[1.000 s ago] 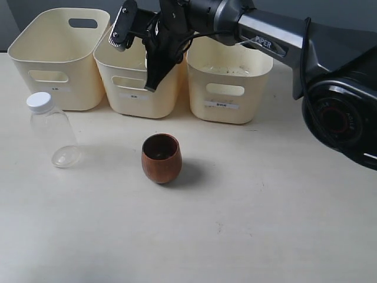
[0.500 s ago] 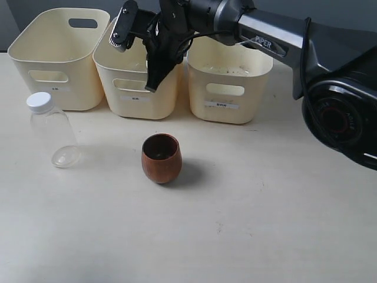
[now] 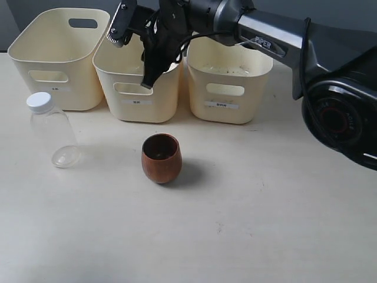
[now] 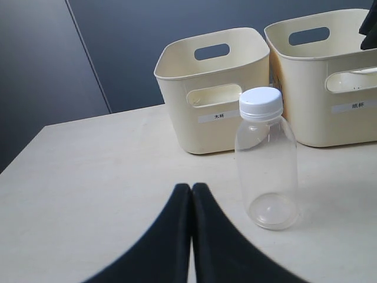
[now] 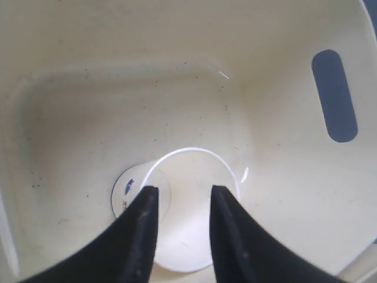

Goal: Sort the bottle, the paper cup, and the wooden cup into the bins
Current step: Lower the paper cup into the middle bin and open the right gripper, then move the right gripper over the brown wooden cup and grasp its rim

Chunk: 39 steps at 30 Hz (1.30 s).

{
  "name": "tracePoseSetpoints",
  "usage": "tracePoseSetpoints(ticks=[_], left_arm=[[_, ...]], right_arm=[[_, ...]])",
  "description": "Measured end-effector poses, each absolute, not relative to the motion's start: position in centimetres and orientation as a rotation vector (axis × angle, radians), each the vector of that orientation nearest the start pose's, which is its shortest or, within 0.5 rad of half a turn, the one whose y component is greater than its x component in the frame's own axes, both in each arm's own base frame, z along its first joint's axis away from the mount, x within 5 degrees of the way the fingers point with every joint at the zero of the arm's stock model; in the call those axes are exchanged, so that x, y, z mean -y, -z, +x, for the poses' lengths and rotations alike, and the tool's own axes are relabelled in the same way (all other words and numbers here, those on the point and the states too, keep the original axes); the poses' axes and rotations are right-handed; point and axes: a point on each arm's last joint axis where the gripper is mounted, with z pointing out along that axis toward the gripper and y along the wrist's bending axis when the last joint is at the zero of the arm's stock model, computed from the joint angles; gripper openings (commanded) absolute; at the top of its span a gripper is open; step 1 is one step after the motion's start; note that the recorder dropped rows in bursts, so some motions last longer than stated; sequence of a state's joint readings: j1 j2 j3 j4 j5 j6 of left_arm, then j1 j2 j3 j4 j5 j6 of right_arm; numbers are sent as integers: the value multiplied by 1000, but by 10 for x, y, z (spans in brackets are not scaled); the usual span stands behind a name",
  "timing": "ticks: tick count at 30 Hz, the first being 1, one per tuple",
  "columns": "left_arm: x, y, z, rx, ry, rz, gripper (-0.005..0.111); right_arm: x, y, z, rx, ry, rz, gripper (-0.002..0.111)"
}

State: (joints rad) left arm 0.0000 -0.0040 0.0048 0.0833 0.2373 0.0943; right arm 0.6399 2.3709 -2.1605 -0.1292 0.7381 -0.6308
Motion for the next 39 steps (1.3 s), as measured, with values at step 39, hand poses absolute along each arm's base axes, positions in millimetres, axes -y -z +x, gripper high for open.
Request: tracePoseSetpoints(ticks=[39], left_arm=[[-2, -190, 55, -1718, -146, 136, 0]], right_arm=[[-317, -260, 300, -2175, -135, -1936, 31]])
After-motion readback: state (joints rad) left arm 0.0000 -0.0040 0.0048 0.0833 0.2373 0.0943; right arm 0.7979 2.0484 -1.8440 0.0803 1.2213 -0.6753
